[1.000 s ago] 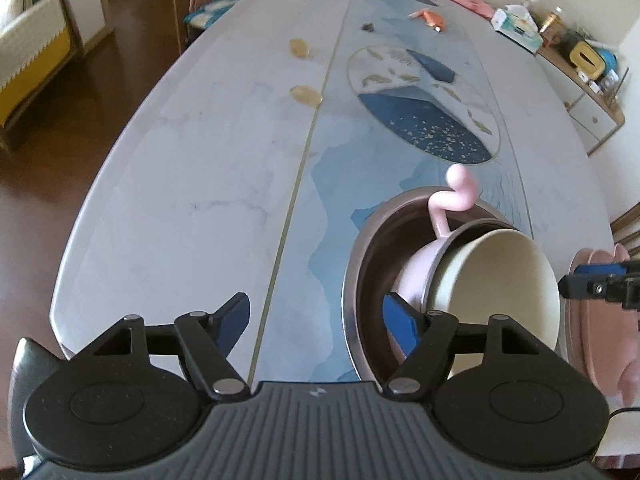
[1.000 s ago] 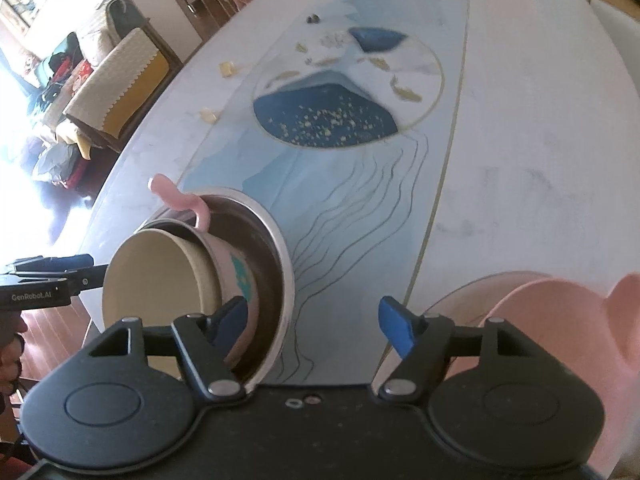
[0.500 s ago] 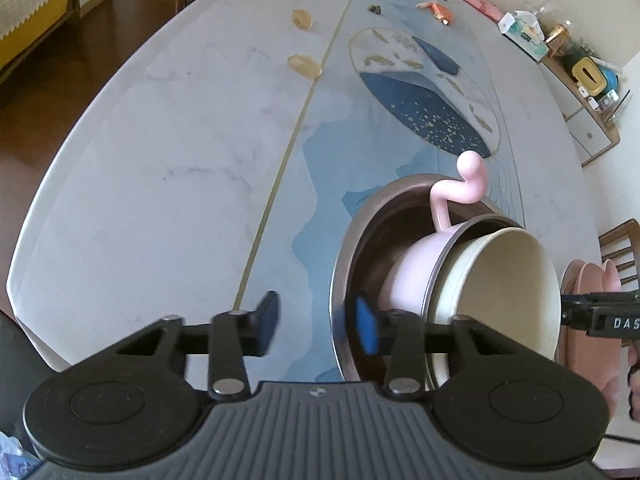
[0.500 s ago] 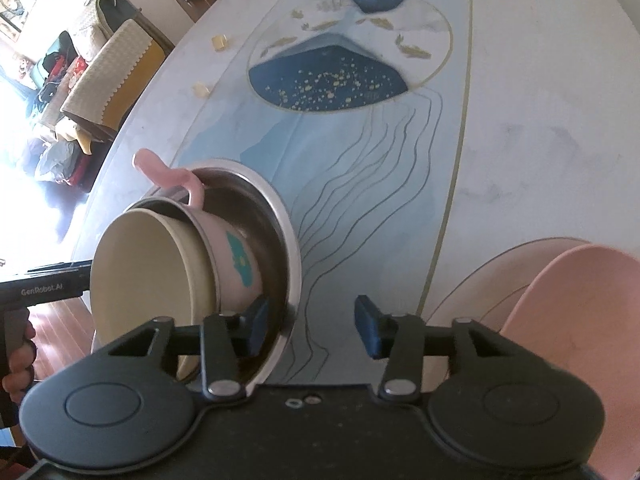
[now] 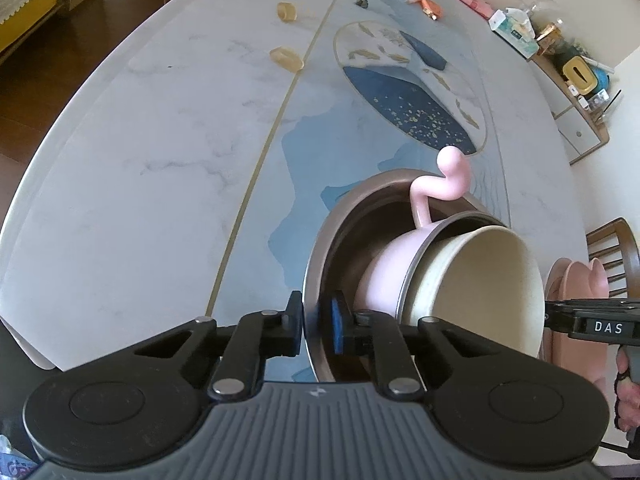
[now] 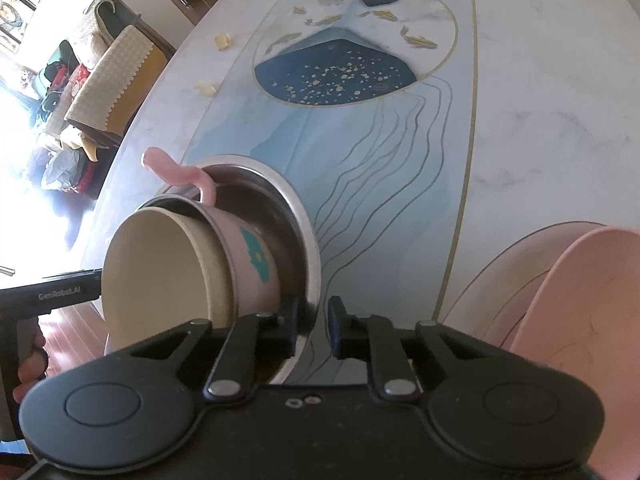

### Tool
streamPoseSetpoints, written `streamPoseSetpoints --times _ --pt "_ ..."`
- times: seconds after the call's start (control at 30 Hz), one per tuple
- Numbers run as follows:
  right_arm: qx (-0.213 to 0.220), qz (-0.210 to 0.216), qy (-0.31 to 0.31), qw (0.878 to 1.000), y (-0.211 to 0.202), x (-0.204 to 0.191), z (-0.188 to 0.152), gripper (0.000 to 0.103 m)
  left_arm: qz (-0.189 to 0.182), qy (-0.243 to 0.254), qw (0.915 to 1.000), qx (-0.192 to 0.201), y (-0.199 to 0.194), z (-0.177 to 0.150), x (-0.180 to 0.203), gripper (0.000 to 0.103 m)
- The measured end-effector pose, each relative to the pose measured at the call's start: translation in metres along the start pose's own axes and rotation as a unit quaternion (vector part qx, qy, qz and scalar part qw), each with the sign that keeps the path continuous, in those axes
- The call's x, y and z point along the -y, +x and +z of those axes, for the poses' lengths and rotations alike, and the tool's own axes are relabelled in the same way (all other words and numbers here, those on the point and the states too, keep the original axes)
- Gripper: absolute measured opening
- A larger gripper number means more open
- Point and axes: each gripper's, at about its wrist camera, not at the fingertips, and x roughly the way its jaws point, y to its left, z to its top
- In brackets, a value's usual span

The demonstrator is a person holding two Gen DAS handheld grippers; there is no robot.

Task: Organize plates and bowls
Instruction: 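Carry the nested steel bowl with both tools onto the pink plate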

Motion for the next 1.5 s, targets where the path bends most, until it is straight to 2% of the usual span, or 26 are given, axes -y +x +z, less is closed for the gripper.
streamPoseSetpoints --times 0.17,0.5,1.0,1.2,1.5 --pt "0.003 -0.009 -0.002 1.000 0.000 -0.004 0.000 0.011 0.010 0.007 0.9999 0.002 0.000 0.000 0.003 0.010" --pt "0.002 -0.034 0.020 0.999 -0.006 -0.011 -0.002 0.010 0.014 0.008 0.9998 0.008 -0.009 0.000 0.012 0.009" --pt "0.000 -0.062 0.047 0.997 -0.030 -0.014 -0.001 0.010 0.014 0.012 0.9997 -0.013 -0.018 0.013 0.034 0.009" --pt "0.009 -0.067 0.066 0.995 -0.057 -0.006 -0.003 0.010 0.008 0.038 0.9992 -0.014 -0.032 0.026 0.062 0.009" --pt "0.041 -0.093 0.096 0.990 -0.106 0.024 -0.009 0.010 -0.009 0.092 0.9956 -0.012 -0.036 0.040 0.128 0.009"
